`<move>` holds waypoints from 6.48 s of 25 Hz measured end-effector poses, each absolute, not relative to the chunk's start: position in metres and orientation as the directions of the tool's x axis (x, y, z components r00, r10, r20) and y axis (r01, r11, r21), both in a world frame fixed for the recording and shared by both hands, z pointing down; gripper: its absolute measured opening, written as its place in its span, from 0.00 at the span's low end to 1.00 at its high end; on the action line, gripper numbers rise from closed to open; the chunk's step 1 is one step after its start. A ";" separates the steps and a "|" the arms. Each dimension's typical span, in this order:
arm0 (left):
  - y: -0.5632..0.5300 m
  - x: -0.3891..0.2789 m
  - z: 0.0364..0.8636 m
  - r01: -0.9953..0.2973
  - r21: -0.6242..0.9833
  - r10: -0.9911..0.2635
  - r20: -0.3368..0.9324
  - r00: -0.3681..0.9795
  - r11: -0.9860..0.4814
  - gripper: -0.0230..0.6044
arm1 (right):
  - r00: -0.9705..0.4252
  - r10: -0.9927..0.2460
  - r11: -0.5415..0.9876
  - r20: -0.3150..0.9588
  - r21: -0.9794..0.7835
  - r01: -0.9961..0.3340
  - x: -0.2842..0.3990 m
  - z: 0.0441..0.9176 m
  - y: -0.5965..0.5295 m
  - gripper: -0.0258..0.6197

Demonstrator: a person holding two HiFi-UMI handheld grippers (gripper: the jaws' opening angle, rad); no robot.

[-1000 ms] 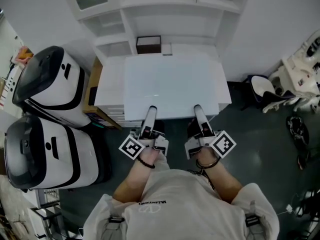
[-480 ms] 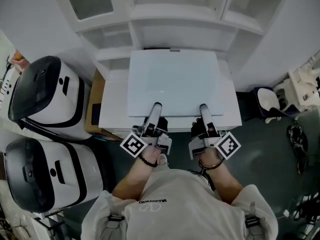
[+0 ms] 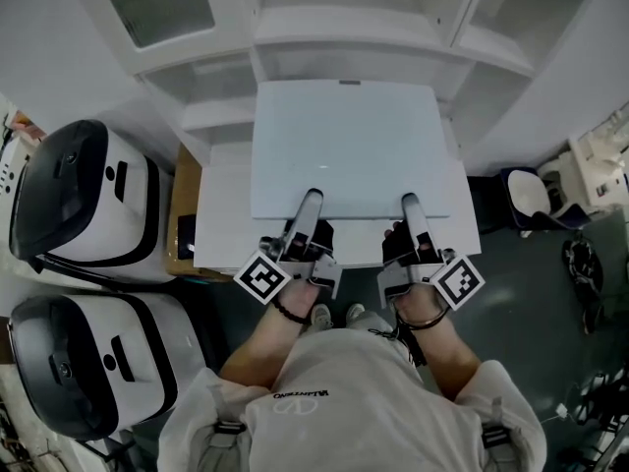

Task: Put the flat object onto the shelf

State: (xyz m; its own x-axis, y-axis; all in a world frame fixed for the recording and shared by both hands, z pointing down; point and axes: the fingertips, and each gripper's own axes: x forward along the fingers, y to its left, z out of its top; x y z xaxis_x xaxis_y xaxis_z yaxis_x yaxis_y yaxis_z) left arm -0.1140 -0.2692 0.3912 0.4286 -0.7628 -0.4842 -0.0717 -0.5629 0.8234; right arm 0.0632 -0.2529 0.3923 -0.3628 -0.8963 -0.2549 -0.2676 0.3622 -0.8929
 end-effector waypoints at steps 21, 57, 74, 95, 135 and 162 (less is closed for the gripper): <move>-0.329 -0.091 0.313 -0.123 0.795 -0.760 -0.503 0.412 -0.594 0.58 | -0.402 -0.846 0.468 -0.351 -0.850 -0.241 0.086 0.313 -0.327 0.56; -0.451 -0.088 0.269 -0.165 0.829 -0.789 -0.419 0.449 -0.534 0.58 | -0.352 -0.879 0.415 -0.321 -0.879 -0.235 0.091 0.267 -0.446 0.56; -0.506 -0.084 0.268 -0.182 0.851 -0.813 -0.375 0.446 -0.493 0.58 | -0.335 -0.903 0.351 -0.269 -0.912 -0.214 0.097 0.273 -0.500 0.57; -0.511 -0.089 0.270 -0.243 0.835 -0.821 -0.356 0.446 -0.494 0.75 | -0.315 -0.894 0.399 -0.318 -0.886 -0.238 0.105 0.261 -0.505 0.58; -0.512 -0.081 0.258 -0.922 0.035 -0.906 -0.200 0.372 -0.386 0.04 | -0.342 -0.920 0.389 -0.192 -0.336 -0.858 0.080 0.252 -0.519 0.06; -0.408 -0.095 0.264 -0.863 -0.114 -0.803 -0.322 0.501 -0.493 0.04 | -0.371 -0.891 0.440 -0.261 -0.293 -0.849 0.116 0.277 -0.426 0.06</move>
